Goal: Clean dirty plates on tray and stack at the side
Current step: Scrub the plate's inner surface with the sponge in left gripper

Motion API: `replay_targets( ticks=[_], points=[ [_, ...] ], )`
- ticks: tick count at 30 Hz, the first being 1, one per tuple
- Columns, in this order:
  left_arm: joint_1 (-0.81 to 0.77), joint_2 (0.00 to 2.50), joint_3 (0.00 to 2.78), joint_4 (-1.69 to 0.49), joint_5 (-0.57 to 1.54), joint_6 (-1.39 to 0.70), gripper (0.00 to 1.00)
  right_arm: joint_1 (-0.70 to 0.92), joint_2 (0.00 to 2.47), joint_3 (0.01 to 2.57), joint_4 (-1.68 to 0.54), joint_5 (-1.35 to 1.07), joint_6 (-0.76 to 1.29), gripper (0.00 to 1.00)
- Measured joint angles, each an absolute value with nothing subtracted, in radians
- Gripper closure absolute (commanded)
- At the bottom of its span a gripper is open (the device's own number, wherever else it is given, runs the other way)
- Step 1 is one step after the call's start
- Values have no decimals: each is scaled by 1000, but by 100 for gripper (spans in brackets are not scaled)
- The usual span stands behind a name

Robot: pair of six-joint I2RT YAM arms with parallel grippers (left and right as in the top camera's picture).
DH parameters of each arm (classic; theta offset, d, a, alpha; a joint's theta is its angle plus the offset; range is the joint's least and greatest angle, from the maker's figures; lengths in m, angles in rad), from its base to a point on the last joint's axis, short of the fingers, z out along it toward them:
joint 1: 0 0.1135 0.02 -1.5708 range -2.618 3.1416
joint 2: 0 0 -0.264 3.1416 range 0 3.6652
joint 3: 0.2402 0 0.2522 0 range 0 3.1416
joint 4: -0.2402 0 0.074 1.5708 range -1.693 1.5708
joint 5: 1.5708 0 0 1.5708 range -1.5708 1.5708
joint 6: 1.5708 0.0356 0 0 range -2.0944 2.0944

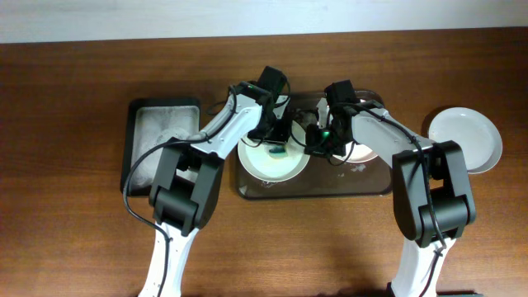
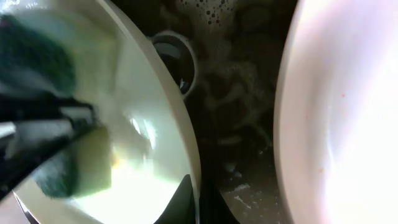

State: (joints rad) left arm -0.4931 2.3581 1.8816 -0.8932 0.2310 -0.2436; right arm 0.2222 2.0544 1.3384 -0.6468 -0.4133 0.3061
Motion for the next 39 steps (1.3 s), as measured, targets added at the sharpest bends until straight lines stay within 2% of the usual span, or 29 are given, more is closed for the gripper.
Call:
replay_targets(
  ticks=[6, 16, 28, 39],
  points=[
    [-465, 2355, 1893, -902, 100, -266, 99, 222, 2054, 1338, -646, -413, 305, 96],
    [-431, 2354, 1904, -947, 59, -260, 99, 223, 2054, 1338, -646, -417, 306, 96],
    [-392, 2371, 1926, -1255, 226, -110, 99, 224, 2054, 1338, -652, -424, 287, 96],
    [-385, 2381, 1924, -1170, 371, 1, 99, 224, 2054, 1338, -653, -419, 285, 96]
  ],
)
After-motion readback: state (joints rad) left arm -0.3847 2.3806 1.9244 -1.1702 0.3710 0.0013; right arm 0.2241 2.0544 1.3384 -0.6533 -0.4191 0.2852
